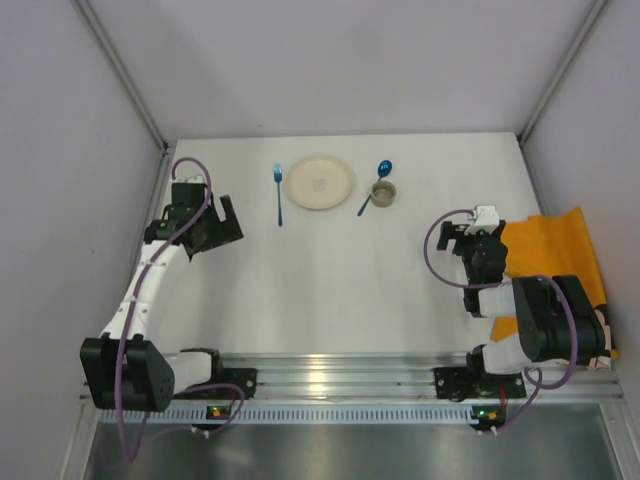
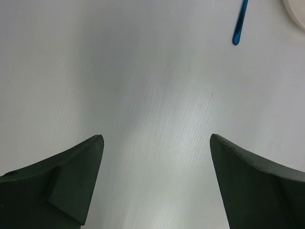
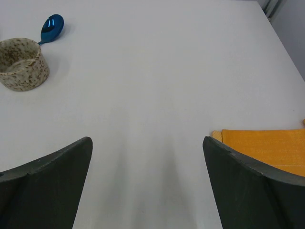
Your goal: Set the dinner table for one person
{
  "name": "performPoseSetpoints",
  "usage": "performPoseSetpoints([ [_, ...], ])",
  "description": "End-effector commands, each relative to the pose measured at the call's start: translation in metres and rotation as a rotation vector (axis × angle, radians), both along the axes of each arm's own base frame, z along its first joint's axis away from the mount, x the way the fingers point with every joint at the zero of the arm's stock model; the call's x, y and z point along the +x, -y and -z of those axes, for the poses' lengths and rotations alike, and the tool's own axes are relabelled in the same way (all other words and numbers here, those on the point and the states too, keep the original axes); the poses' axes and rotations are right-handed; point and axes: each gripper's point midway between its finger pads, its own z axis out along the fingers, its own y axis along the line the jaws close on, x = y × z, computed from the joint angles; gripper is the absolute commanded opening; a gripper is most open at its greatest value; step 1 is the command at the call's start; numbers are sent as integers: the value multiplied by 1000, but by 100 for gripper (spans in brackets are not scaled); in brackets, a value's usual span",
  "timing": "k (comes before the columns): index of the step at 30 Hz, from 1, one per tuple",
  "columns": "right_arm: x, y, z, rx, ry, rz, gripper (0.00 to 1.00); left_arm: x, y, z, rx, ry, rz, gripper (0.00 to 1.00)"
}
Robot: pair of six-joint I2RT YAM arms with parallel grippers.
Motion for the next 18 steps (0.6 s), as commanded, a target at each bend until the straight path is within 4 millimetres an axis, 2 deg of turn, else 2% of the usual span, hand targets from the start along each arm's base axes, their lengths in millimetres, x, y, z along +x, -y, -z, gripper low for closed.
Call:
performPoseSetpoints([
  [1,10,3,-20,15,68,8,100,-9,-12,-8,57,-63,-24,98],
  [2,9,3,-21,15,70,9,100,-17,-6,-4,28,-111,-11,99],
  [4,10,4,-21,15,70,11,100,-22,-1,-4,-6,-112,-13,98],
  [7,10,4,-21,15,70,11,100,-27,14,-12,-104,-57,-14,99],
  [10,10,4,-21,15,70,12,100,-33,18,-20,-131,-31,-19,99],
  [12,11,3,-22,17,71,9,100,-38,15,-21,-111,-37,-6,99],
  [15,10,10,-19,15,57,60,100,-38,-6,-25,-17,-17,-75,98],
  [17,9,16,-46,-13,88,191,100,-35,-9,-25,-6,-18,-100,98],
  [18,10,8,-60,-30,88,180,100,-31,-9,-26,-9,-7,-101,99],
])
